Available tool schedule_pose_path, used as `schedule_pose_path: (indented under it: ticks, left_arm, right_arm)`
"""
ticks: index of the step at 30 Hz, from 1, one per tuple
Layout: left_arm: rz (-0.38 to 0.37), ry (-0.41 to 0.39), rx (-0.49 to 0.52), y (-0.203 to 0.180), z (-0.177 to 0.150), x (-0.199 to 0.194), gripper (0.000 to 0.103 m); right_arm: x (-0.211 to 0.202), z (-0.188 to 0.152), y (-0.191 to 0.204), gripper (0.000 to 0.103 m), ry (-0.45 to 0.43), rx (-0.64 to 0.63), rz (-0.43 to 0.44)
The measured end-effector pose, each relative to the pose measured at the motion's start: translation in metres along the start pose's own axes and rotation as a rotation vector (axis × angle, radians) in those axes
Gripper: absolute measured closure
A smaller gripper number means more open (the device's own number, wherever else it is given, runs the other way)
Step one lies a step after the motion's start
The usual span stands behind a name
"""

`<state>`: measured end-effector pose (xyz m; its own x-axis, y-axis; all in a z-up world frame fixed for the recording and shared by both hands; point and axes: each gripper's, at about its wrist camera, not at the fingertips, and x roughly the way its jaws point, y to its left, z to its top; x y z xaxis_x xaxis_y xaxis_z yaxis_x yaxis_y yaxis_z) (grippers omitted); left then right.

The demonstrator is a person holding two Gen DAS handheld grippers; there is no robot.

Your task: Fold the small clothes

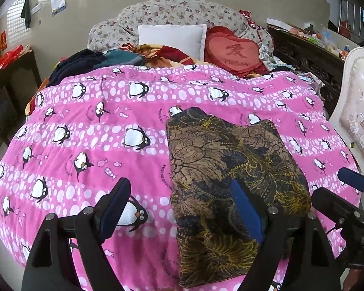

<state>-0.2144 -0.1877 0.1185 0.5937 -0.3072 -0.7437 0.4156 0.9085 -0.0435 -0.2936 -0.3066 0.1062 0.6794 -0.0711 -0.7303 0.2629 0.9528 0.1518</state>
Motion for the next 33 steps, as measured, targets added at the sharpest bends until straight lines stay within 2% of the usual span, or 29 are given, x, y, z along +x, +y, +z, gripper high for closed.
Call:
schedule_pose_path:
  ticks: [33]
  left_arm:
    - [-0.001,0.013,0.009,-0.0042,-0.0049,0.0039,0.019]
  right_arm:
    - [0.0094,-0.0044,0.0022,0.005,0.024,0.000,0.012]
